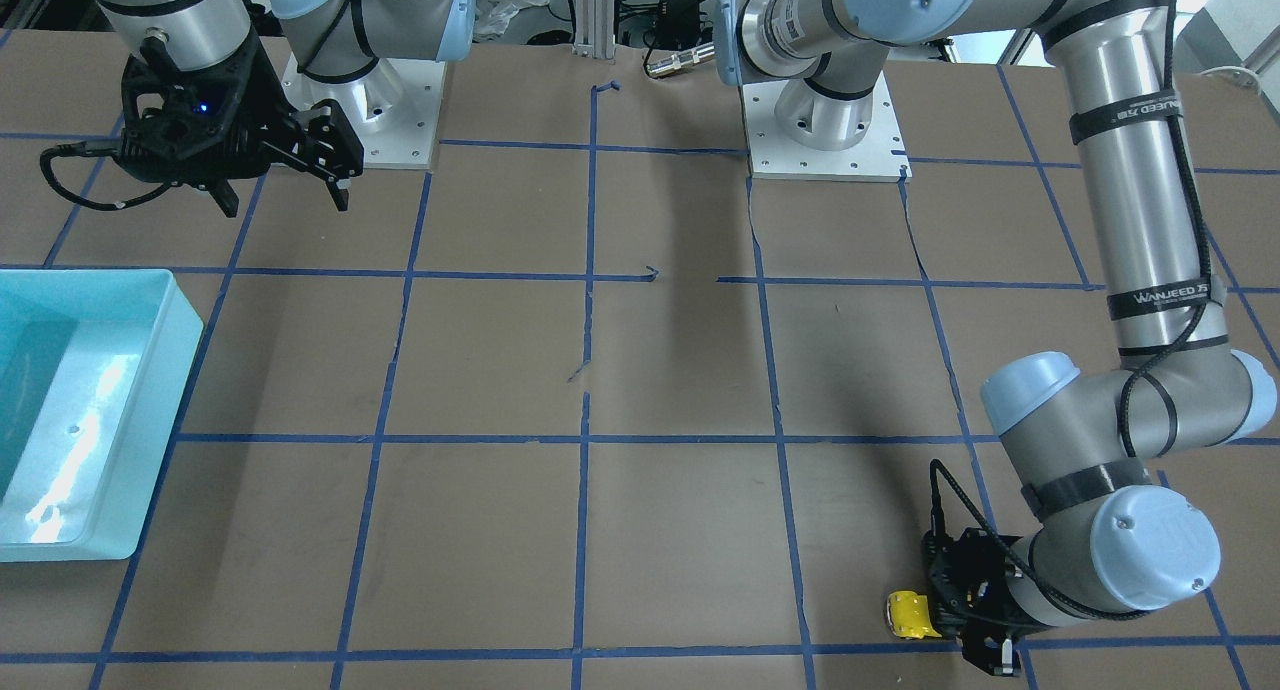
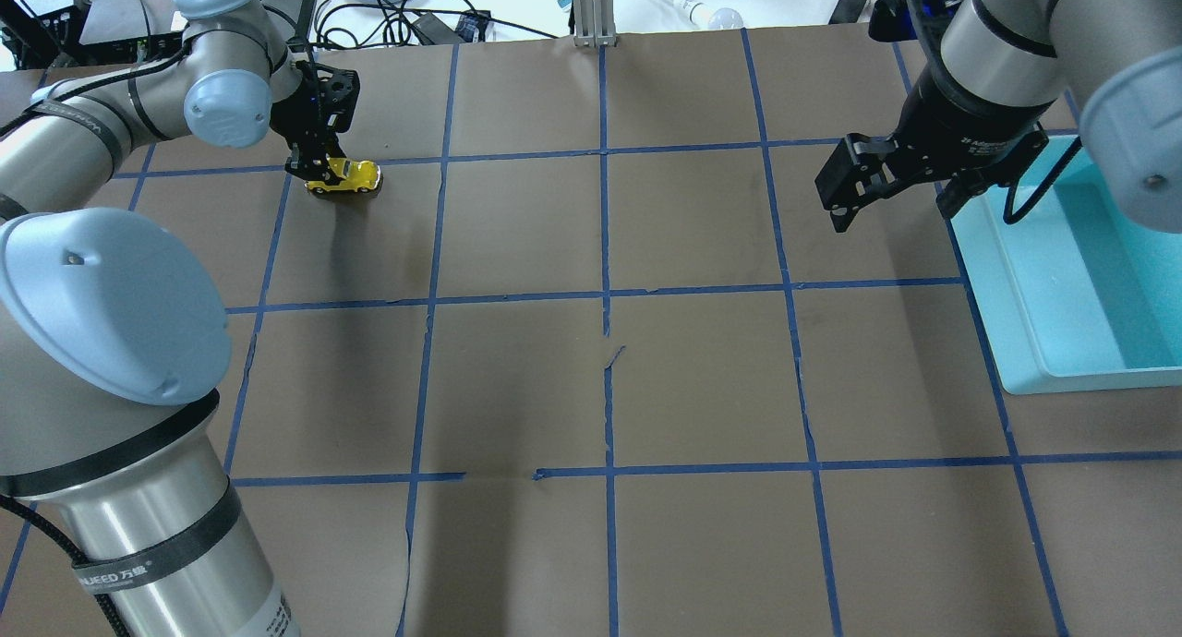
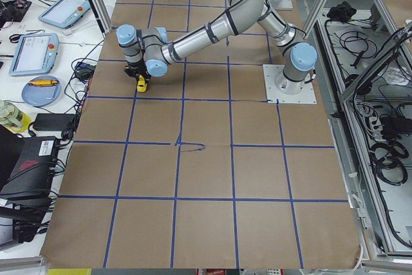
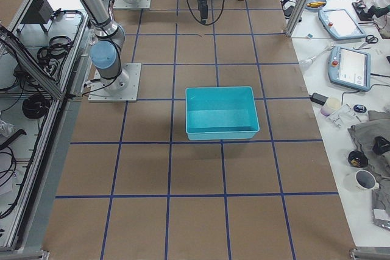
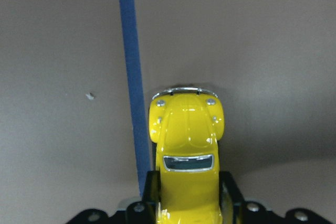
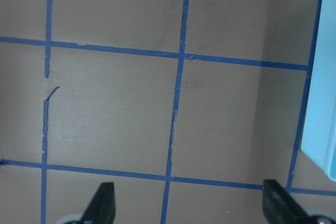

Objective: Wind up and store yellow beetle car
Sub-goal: 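Pull the yellow car backward along the table with the left gripper, then release the car so it rolls toward the right gripper, lift left gripper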

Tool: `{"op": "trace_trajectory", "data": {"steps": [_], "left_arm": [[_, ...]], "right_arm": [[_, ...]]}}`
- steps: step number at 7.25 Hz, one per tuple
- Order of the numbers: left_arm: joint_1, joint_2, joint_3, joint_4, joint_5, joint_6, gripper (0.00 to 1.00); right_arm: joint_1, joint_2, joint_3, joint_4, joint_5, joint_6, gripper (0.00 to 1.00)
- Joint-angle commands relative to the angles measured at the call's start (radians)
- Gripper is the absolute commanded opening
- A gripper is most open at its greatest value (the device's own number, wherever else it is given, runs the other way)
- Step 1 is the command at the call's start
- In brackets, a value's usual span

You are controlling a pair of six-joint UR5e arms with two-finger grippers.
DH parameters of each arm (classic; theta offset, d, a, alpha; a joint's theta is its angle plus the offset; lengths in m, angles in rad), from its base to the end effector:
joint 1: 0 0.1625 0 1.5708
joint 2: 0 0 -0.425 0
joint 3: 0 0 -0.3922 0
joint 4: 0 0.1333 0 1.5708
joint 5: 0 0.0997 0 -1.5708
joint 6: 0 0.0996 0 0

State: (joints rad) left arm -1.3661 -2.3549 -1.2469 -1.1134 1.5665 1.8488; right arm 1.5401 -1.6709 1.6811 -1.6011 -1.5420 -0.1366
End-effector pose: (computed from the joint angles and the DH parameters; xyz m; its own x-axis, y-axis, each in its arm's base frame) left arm 0.0217 -0.7625 0.1893 0.0732 0.9973 0.0015 0.9973 -0.0732 -0.0049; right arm 0.1223 -0.4554 0.4838 -0.9940 -0.1063 -0.0258 -0.1057 0.9941 -0.0238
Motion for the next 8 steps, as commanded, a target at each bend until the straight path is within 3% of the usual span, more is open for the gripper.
{"op": "trace_trajectory", "data": {"steps": [1,2,3,4,8], "left_arm": [[0.001,-0.007,0.0,0.0,0.0,0.0,0.0],[0.001,-0.007,0.0,0.0,0.0,-0.002,0.18],[0.001,-0.007,0.001,0.0,0.0,-0.005,0.74],[0.001,-0.007,0.001,-0.002,-0.003,-0.008,0.88],[0.001,-0.007,0.003,-0.002,0.0,-0.01,0.9]], "right_arm": [[0.0,0.003,0.006,-0.002,0.0,0.0,1.0],[0.0,0.003,0.017,0.001,-0.007,0.0,1.0],[0.0,0.005,0.02,0.001,-0.006,-0.003,1.0],[-0.001,0.023,0.028,0.001,-0.018,-0.017,1.0],[-0.002,0.025,0.029,-0.005,-0.043,-0.015,1.0]]}}
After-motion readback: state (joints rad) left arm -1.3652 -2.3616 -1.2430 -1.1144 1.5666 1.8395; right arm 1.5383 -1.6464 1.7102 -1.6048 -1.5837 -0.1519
